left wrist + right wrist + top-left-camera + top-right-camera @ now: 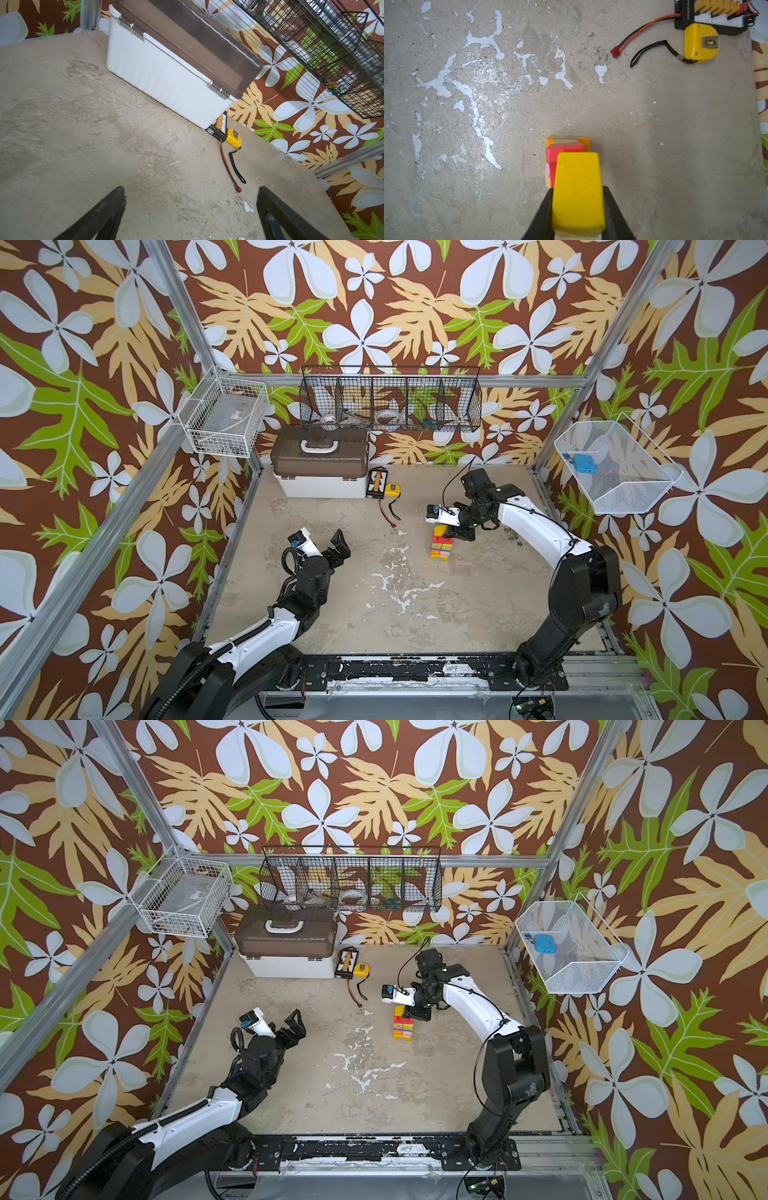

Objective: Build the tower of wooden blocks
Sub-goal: 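Lower the yellow block upright onto the red arch block with the right gripper, then open the right gripper and raise it away from the tower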

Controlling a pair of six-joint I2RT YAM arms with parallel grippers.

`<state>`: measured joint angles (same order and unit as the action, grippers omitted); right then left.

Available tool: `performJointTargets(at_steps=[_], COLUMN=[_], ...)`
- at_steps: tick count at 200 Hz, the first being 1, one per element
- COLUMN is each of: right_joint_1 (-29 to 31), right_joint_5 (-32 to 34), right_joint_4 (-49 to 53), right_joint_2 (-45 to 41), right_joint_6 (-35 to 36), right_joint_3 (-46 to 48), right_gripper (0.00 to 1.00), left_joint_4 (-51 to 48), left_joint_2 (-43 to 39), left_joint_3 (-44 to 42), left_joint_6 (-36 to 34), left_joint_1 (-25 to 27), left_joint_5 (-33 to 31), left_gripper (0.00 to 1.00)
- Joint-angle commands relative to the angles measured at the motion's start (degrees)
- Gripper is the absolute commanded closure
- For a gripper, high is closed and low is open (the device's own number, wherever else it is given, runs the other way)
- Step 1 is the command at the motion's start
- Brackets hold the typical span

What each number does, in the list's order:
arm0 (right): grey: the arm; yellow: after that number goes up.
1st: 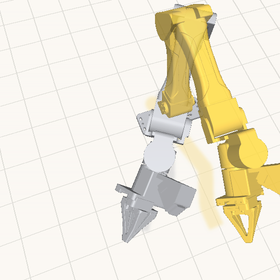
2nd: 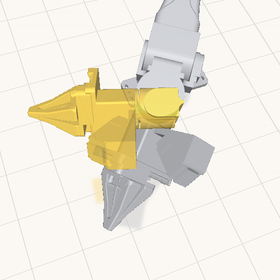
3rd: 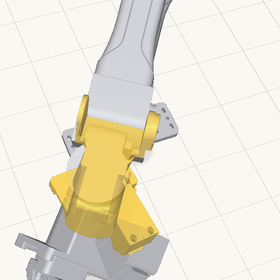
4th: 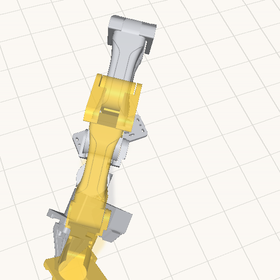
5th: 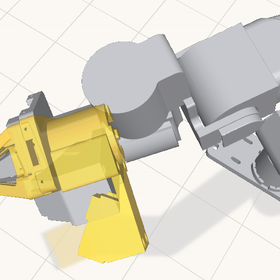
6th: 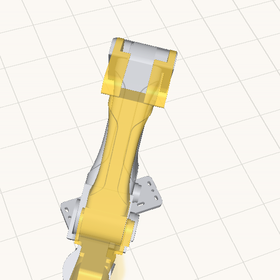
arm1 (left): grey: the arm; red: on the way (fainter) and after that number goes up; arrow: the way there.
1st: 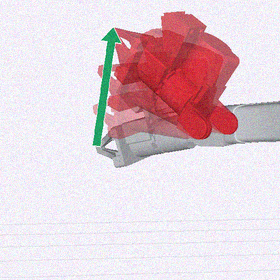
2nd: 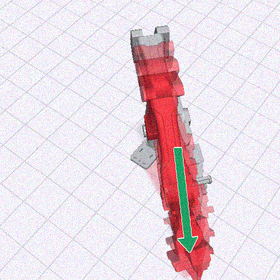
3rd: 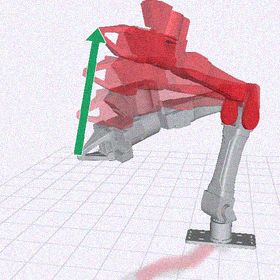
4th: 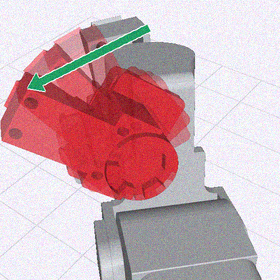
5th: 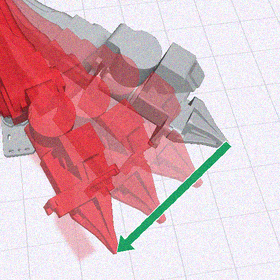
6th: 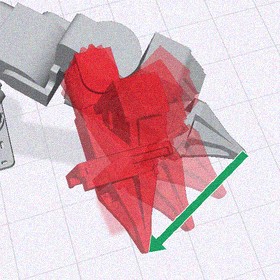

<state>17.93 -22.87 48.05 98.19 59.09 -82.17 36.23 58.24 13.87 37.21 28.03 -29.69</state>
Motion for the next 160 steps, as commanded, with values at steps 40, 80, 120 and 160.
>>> performJointTargets(at_steps=[40,80,120,160], right_joint_1=[0.01,0.08,0.09,0.16], right_joint_5=[-1.56,-1.56,-1.35,-1.48], right_joint_4=[-0.07,-0.42,-0.77,-0.61], right_joint_2=[-1.18,-1.93,-1.78,-1.03], right_joint_6=[-0.12,-0.24,-0.69,-0.84], right_joint_3=[1.03,1.6,1.84,1.18], right_gripper=[0.72,0.71,0.67,0.66], left_joint_4=[0.98,0.88,0.82,0.77], left_joint_2=[0.13,0.13,0.12,0.21], left_joint_3=[0.46,0.46,0.46,0.54], left_joint_6=[-0.25,-0.3,-0.3,-0.13], left_joint_1=[-0.08,-0.08,-0.08,-0.08], left_joint_5=[-0.1,-0.01,0.05,-0.01], left_gripper=[0.0,0.0,0.0,0.0])
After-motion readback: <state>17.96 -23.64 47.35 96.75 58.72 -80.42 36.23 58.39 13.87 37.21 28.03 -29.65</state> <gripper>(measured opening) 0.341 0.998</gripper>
